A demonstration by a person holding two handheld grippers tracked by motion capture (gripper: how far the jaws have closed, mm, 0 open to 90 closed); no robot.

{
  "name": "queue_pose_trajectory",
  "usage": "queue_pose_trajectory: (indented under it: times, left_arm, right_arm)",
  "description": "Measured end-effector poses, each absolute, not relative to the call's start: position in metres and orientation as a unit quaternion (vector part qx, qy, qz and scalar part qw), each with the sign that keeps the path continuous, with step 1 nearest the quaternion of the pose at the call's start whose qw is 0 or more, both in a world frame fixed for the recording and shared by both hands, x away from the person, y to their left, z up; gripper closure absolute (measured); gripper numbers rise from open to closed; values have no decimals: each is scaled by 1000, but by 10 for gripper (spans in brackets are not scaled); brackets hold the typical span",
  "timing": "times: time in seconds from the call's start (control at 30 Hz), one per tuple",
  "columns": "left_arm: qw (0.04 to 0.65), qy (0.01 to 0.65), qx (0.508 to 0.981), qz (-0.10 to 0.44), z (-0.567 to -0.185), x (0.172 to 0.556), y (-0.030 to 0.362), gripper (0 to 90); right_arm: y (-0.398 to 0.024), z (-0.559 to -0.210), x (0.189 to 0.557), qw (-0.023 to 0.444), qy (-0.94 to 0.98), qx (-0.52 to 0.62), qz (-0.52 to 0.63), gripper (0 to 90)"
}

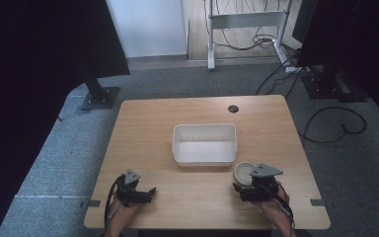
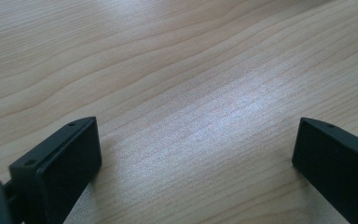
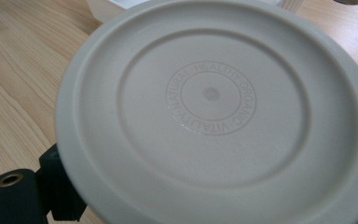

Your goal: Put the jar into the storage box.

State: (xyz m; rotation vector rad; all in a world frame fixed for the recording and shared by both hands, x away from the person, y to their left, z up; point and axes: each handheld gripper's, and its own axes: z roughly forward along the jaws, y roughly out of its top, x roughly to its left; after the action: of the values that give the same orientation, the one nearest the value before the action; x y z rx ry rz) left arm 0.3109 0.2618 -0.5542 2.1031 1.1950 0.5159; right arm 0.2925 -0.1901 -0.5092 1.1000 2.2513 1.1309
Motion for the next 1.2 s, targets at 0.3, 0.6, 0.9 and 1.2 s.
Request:
queue_pose_trajectory:
  times: [0.3,0.6,0.9,1.2]
  left_arm:
    - [328,456,803,197,-554,311,262,9]
    - [328,456,803,197,-554,311,262,9]
    - [328,456,803,197,-554,311,262,9]
    - [328,457,803,197,-554,311,262,9]
  right_arm:
    - [-175,-507,299,187,806,382,411,96]
    - [-160,-505,305,180,809,371,419,96]
    - [-145,-502,311,175,811,360,426,96]
    - [-137,-497,316,172,811,354,432,96]
